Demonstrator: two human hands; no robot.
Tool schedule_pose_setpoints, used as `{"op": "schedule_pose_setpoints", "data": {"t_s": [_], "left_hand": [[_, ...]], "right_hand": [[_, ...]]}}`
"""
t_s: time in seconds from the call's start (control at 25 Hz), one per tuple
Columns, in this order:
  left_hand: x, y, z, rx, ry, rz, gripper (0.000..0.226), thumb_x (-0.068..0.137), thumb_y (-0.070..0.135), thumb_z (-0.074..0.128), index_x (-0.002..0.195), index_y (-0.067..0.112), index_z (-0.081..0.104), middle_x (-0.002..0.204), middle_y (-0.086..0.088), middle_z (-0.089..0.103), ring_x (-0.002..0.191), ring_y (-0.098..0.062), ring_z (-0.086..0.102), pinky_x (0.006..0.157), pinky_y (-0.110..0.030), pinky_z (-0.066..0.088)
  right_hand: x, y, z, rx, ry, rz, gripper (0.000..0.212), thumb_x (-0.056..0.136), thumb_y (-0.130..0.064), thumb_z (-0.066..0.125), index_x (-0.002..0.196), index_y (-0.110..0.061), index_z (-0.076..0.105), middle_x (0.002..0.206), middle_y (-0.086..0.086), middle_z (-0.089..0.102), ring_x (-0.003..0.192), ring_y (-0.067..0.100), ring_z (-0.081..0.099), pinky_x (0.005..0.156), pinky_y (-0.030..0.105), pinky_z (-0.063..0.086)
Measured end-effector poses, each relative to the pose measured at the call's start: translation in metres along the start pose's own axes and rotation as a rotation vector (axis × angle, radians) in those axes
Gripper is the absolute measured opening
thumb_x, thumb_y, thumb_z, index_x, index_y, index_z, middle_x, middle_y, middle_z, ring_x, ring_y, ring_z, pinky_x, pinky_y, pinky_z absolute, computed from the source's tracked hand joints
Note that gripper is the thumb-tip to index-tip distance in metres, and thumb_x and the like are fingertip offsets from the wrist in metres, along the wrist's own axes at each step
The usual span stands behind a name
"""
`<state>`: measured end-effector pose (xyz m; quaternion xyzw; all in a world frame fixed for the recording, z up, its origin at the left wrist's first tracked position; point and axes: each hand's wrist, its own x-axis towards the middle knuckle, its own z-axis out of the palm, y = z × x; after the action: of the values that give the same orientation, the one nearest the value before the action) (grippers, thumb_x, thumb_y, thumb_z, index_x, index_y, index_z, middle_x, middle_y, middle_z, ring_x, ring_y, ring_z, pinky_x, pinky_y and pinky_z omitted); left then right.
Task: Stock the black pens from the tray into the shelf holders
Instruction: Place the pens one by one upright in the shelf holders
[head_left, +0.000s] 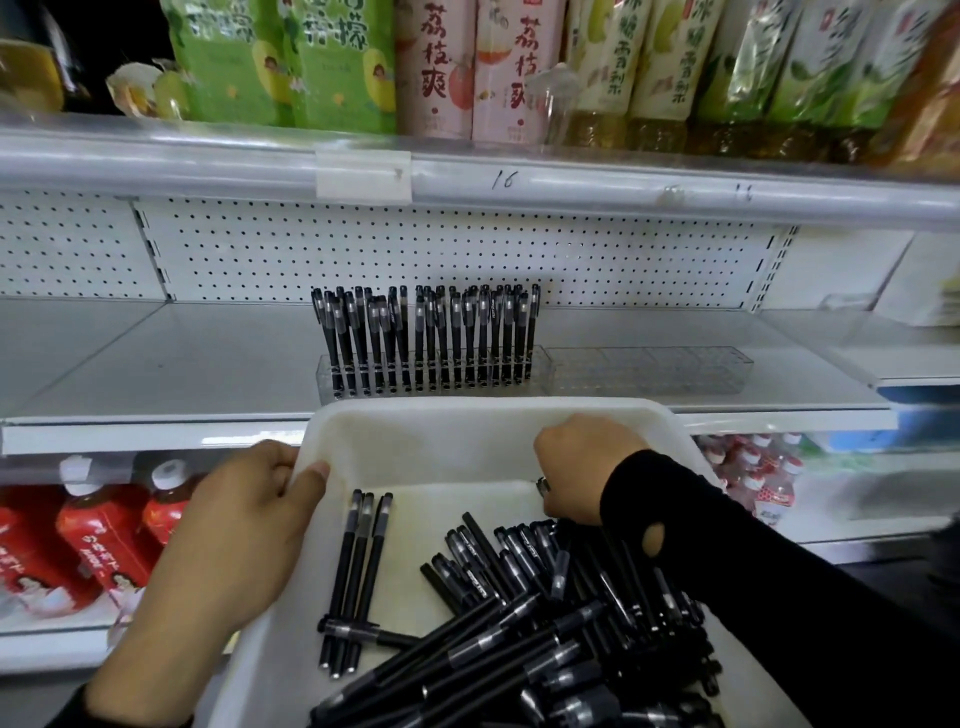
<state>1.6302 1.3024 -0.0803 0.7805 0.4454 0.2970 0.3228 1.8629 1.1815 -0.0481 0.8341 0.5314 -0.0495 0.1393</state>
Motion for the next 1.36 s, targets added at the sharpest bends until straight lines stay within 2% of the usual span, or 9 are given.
{"op": "schedule_pose_setpoints", "data": {"t_s": [0.24,0.36,0.44,0.72,0.84,1.0,1.16,1.28,1.36], "left_hand": [[0.003,0.003,0.005,0.025,-0.004,0.014,0.013,0.095,0.032,0.057,0.088,0.023,0.064,0.074,0.003,0.07,0.075,-0.019,0.064,0.072,-0.04,0.052],[0.002,0.002,0.004,0.024,-0.007,0.011,0.014,0.095,0.031,0.056,0.088,0.022,0.064,0.074,0.003,0.069,0.074,-0.018,0.063,0.069,-0.037,0.051],[0.003,0.001,0.005,0.024,-0.012,0.007,0.015,0.095,0.033,0.056,0.088,0.022,0.064,0.074,0.002,0.07,0.073,-0.018,0.064,0.068,-0.037,0.05],[0.004,0.002,0.007,0.017,-0.038,-0.001,0.015,0.095,0.036,0.055,0.09,0.025,0.064,0.075,0.004,0.07,0.074,-0.017,0.065,0.068,-0.037,0.052],[0.004,0.002,0.007,0.02,-0.038,0.001,0.015,0.095,0.035,0.055,0.09,0.024,0.064,0.073,0.003,0.07,0.073,-0.018,0.064,0.067,-0.038,0.052],[0.003,0.001,0.007,0.011,-0.033,-0.007,0.014,0.095,0.034,0.056,0.089,0.024,0.064,0.073,0.003,0.07,0.073,-0.017,0.064,0.065,-0.035,0.049],[0.003,0.001,0.007,0.015,-0.035,-0.005,0.015,0.095,0.033,0.056,0.087,0.023,0.064,0.071,0.003,0.069,0.072,-0.017,0.063,0.062,-0.033,0.045],[0.003,0.003,0.006,-0.001,-0.036,-0.008,0.015,0.095,0.032,0.057,0.086,0.023,0.064,0.069,0.003,0.069,0.071,-0.017,0.064,0.062,-0.033,0.046],[0.003,0.003,0.006,-0.005,-0.04,-0.011,0.016,0.095,0.032,0.057,0.085,0.023,0.065,0.067,0.001,0.069,0.069,-0.017,0.064,0.06,-0.033,0.045]], "right_hand": [[0.003,0.004,0.007,0.147,-0.036,0.035,0.012,0.089,-0.011,0.064,0.099,-0.012,0.059,0.097,0.006,0.066,0.077,0.022,0.057,0.067,0.028,0.048],[-0.001,0.014,-0.013,0.569,-0.089,0.088,0.014,0.087,-0.02,0.075,0.096,-0.013,0.066,0.084,0.003,0.076,0.06,0.015,0.067,0.056,0.023,0.053],[-0.003,0.022,-0.028,0.826,-0.117,0.078,0.013,0.088,-0.017,0.074,0.096,-0.011,0.066,0.079,0.003,0.077,0.059,0.014,0.068,0.056,0.023,0.055],[0.014,0.06,-0.053,1.22,0.074,-0.002,0.017,0.088,-0.018,0.074,0.093,-0.002,0.072,0.085,0.012,0.077,0.075,0.018,0.074,0.062,0.021,0.057],[0.02,0.069,-0.054,1.381,0.126,0.0,0.02,0.088,-0.014,0.073,0.105,-0.004,0.069,0.086,0.014,0.074,0.074,0.019,0.074,0.058,0.021,0.057],[0.026,0.066,-0.041,1.496,0.124,-0.09,0.03,0.093,-0.007,0.066,0.119,-0.02,0.062,0.09,0.015,0.075,0.076,0.025,0.074,0.057,0.023,0.057],[0.029,0.063,-0.032,1.602,0.075,-0.179,0.027,0.098,-0.001,0.052,0.111,-0.014,0.071,0.096,0.013,0.075,0.078,0.019,0.074,0.064,0.022,0.058],[0.031,0.061,-0.027,1.681,0.048,-0.276,0.026,0.085,-0.009,0.068,0.111,-0.01,0.068,0.088,0.01,0.074,0.073,0.016,0.072,0.058,0.017,0.055],[0.033,0.06,-0.025,1.627,0.088,-0.289,0.028,0.079,-0.021,0.071,0.106,-0.013,0.071,0.077,0.005,0.07,0.061,0.01,0.064,0.047,0.014,0.045]]}}
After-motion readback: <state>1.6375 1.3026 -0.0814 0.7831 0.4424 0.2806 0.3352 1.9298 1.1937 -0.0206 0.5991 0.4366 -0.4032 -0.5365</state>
